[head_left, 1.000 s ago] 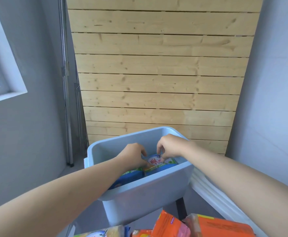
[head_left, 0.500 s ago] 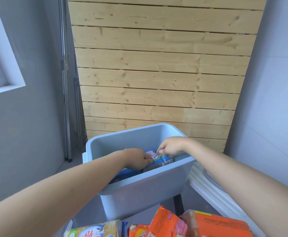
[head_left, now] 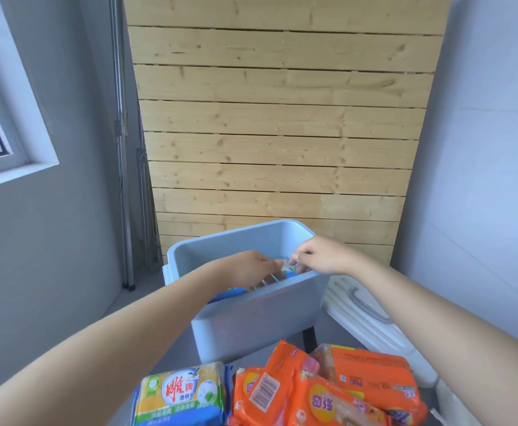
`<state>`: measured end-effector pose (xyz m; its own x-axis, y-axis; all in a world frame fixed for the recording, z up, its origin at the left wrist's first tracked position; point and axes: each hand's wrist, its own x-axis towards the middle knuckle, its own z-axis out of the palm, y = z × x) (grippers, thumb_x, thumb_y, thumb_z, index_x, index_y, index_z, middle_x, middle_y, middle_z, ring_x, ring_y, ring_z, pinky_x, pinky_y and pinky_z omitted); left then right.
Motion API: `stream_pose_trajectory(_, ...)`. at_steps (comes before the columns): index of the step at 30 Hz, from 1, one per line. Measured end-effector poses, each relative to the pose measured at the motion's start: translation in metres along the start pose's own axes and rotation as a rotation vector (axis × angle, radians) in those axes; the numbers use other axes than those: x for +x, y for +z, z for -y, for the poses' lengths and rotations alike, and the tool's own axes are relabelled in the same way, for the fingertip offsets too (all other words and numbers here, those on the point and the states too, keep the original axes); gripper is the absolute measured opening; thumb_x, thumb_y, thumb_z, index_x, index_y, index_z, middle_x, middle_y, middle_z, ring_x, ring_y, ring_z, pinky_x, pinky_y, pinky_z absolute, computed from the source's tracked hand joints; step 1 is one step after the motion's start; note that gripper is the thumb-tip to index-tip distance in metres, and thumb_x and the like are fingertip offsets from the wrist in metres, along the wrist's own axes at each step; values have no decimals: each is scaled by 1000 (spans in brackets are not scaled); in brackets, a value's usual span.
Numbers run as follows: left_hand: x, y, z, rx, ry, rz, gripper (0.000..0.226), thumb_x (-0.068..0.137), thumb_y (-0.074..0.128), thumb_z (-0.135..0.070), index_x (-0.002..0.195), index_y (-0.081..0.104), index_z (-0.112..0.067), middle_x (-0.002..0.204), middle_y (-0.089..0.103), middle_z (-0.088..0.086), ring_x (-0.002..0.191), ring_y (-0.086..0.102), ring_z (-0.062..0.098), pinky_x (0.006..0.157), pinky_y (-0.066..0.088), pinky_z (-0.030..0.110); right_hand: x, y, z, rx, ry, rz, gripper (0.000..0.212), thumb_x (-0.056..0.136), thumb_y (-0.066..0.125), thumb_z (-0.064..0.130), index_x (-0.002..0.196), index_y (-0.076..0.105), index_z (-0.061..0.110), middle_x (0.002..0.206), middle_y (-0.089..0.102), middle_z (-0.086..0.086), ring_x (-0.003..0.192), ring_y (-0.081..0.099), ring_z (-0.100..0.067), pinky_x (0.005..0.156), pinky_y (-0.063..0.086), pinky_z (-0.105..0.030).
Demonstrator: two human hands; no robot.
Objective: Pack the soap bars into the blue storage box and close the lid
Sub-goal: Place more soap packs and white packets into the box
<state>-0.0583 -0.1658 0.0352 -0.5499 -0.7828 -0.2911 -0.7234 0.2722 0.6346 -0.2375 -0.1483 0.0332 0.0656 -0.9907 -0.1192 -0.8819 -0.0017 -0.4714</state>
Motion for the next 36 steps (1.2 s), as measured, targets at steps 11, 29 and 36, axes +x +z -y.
stream_pose_trajectory(11,-70,16,-8,202,0,-72,53,94,41,-54,56,24,-21,55,25,-3,49,24,15,51,18,29,-91,18,21,-50,-49,-52,48,96,44,37,55,27,19,54,25,2,52,25,-14,52,18,-31)
stream_pose_trajectory(29,-99,122,-63,-341,389,-251,25,94,46,-11,98,68,-23,93,67,-1,62,61,17,61,49,25,-216,27,-42,143,79,-646,18,87,59,16,100,72,20,99,71,6,97,60,-13,83,41,-18)
stream_pose_trajectory(36,-76,168,-89,-339,336,-116,24,95,49,-22,110,68,-22,108,69,-5,99,63,11,82,48,19,-245,39,-104,73,414,-577,45,87,58,29,131,53,20,134,55,-10,129,43,-32,108,31,-39)
